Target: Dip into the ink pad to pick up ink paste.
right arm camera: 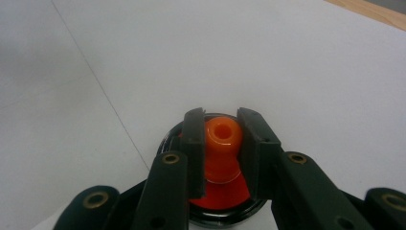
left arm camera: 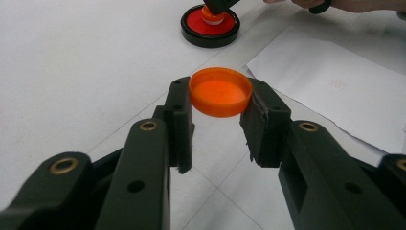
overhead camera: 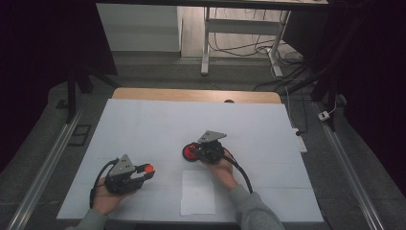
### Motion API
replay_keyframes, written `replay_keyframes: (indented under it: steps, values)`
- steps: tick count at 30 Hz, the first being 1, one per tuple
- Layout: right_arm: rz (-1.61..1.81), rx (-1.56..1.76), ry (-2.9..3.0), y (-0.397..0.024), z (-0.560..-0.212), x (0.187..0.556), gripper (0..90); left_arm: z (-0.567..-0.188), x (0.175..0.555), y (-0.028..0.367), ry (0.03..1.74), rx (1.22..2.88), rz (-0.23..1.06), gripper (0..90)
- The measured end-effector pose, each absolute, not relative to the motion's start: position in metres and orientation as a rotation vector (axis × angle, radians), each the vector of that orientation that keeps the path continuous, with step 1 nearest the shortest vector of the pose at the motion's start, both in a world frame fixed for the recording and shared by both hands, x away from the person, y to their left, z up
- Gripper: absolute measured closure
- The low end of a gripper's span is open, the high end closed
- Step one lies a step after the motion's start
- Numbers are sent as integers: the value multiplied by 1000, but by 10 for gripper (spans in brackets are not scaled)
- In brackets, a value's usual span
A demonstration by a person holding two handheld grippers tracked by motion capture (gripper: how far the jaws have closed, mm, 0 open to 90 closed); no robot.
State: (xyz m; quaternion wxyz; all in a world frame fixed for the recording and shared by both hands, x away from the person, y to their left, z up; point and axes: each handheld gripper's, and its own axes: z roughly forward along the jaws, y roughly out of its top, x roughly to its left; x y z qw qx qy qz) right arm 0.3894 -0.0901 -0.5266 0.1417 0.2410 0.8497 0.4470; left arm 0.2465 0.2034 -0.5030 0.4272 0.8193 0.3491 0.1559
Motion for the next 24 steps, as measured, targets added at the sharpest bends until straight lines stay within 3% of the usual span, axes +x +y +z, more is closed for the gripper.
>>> replay_keyframes:
  steps: [21, 24]
  values:
    - [1279, 689, 2449, -90, -524, 389, 726, -502, 246, 203, 867, 2038, 391, 650]
    - [1402, 752, 2377, -97, -519, 391, 726, -501, 246, 204, 872, 2034, 390, 650]
